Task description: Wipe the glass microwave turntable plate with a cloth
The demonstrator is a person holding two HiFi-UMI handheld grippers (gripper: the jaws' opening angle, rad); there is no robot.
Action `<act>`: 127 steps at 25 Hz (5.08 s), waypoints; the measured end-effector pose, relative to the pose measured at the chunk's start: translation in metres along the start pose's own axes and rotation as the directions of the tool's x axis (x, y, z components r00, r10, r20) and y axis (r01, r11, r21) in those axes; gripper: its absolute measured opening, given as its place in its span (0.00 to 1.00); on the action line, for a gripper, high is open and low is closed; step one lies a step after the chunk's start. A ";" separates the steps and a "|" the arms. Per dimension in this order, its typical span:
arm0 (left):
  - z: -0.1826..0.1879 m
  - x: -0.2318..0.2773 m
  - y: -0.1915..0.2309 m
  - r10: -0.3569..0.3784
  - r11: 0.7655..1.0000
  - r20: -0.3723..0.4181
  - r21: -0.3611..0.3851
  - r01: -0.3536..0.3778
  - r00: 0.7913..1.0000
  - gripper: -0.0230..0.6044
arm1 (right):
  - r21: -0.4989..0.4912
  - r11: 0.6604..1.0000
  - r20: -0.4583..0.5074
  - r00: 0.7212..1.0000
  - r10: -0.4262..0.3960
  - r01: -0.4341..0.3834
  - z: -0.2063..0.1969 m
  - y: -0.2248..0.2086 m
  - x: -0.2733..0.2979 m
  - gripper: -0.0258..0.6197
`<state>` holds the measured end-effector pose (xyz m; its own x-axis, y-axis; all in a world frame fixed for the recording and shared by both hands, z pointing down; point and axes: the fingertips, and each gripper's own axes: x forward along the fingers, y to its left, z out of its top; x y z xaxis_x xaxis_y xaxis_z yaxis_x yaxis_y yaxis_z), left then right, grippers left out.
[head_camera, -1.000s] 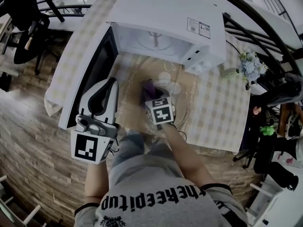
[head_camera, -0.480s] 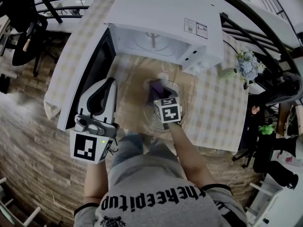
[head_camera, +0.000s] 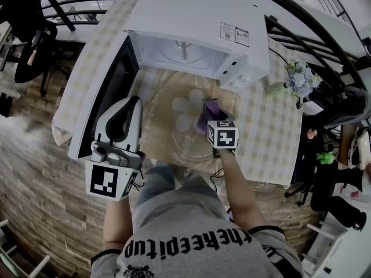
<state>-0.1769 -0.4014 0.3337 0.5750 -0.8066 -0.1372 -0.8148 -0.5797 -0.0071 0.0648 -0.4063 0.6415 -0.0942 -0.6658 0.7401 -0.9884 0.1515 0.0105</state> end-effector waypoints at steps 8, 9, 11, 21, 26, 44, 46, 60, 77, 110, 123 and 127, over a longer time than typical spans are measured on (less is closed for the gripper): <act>0.001 -0.003 -0.004 0.011 1.000 0.001 0.004 -0.011 1.000 0.05 | 0.047 0.999 -0.009 1.000 -0.027 0.027 -0.004 -0.019 -0.011 0.21; 0.001 -0.004 -0.004 0.015 1.000 0.000 0.005 -0.015 1.000 0.05 | 0.051 0.999 0.001 1.000 0.000 0.000 -0.001 -0.010 -0.013 0.21; 0.001 -0.005 -0.003 0.028 1.000 -0.002 0.008 -0.028 1.000 0.05 | 0.056 0.995 0.027 0.997 0.077 -0.079 0.005 0.018 -0.019 0.21; 0.001 -0.012 -0.004 0.059 0.998 -0.006 0.009 -0.059 0.998 0.05 | -0.104 0.921 -0.027 0.927 0.375 -0.376 -0.005 0.166 -0.023 0.21; 0.004 -0.020 -0.002 0.082 0.997 -0.008 0.018 -0.082 0.997 0.05 | -0.207 0.909 -0.049 0.932 0.359 -0.361 -0.014 0.176 -0.020 0.21; 0.014 -0.028 -0.033 0.137 0.990 0.003 0.033 -0.137 0.991 0.05 | -0.167 0.950 -0.042 0.964 0.261 -0.265 -0.029 0.077 -0.025 0.21; 0.015 -0.029 -0.038 0.143 0.989 0.005 0.036 -0.143 0.990 0.05 | -0.162 0.954 -0.039 0.967 0.250 -0.253 -0.030 0.064 -0.026 0.21; 0.018 -0.024 -0.067 0.146 0.988 0.013 0.044 -0.146 0.989 0.05 | -0.104 0.986 -0.025 0.991 0.131 -0.133 -0.042 -0.026 -0.036 0.21; 0.016 -0.029 -0.067 0.160 0.986 0.010 0.032 -0.161 0.987 0.05 | -0.123 0.926 -0.023 0.934 0.358 -0.358 -0.037 0.072 -0.066 0.21; 0.015 -0.029 -0.093 0.161 0.986 0.003 0.039 -0.162 0.987 0.05 | -0.222 0.911 -0.053 0.937 0.344 -0.347 -0.079 0.056 -0.070 0.21; 0.012 -0.053 -0.129 0.228 0.973 0.006 0.042 -0.228 0.974 0.05 | -0.237 0.927 -0.033 0.956 0.291 -0.290 -0.087 -0.002 -0.076 0.21; 0.011 -0.060 -0.140 0.248 0.968 0.004 0.044 -0.248 0.969 0.05 | -0.237 0.930 -0.025 0.959 0.283 -0.280 -0.089 -0.016 -0.077 0.21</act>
<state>-0.0984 -0.2709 0.3323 0.3550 -0.9245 -0.1390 -0.9342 -0.3562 -0.0168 0.0987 -0.2924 0.6435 -0.3666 -0.5772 0.7297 -0.8646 0.5010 -0.0381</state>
